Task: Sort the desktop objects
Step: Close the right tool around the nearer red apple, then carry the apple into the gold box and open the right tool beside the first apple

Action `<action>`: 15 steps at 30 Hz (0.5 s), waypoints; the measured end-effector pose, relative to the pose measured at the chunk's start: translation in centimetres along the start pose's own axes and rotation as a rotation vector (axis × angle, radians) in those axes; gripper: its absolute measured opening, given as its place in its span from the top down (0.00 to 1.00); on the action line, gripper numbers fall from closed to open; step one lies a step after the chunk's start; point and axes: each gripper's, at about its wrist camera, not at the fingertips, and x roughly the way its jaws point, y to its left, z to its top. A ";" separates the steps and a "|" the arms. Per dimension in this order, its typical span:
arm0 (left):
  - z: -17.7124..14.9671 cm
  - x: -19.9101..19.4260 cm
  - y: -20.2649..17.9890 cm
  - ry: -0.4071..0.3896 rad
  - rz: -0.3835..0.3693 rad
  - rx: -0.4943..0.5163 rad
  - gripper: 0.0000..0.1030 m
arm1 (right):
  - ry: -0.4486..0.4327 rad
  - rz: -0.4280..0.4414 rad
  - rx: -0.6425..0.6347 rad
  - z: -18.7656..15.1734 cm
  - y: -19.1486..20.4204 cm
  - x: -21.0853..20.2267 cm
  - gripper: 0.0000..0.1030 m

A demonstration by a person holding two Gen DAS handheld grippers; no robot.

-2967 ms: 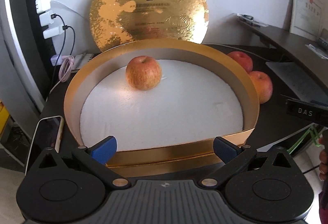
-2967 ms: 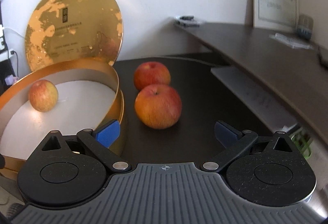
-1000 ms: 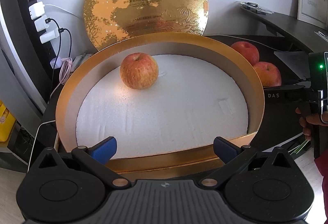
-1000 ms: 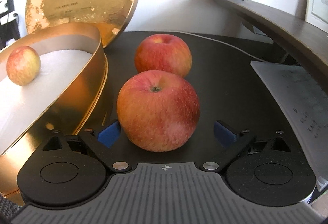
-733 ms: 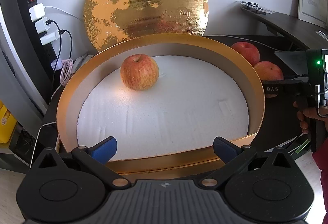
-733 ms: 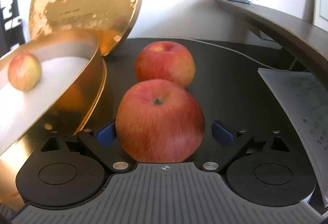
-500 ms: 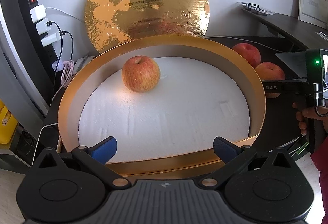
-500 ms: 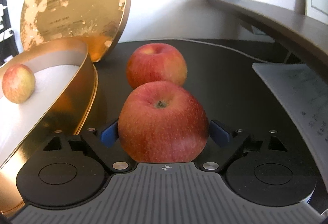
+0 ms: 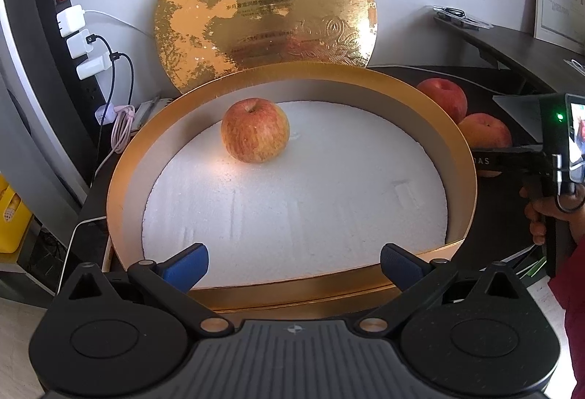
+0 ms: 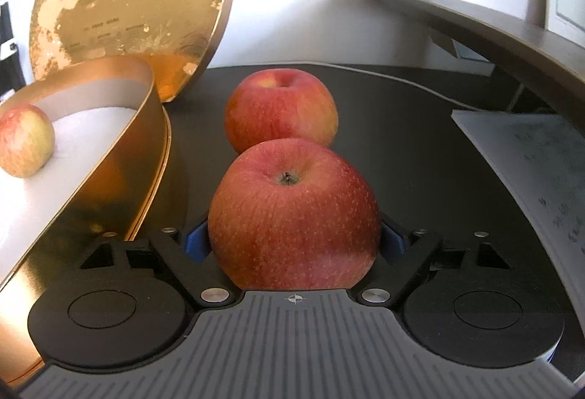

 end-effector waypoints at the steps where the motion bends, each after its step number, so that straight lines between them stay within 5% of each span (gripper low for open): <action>1: 0.0 0.0 0.1 0.000 -0.002 0.000 0.01 | -0.004 0.002 0.010 -0.1 -0.1 -0.2 0.15; 15: -0.9 -2.0 2.4 -0.040 -0.035 -0.037 0.01 | -0.086 -0.036 0.081 1.5 0.7 -5.0 0.15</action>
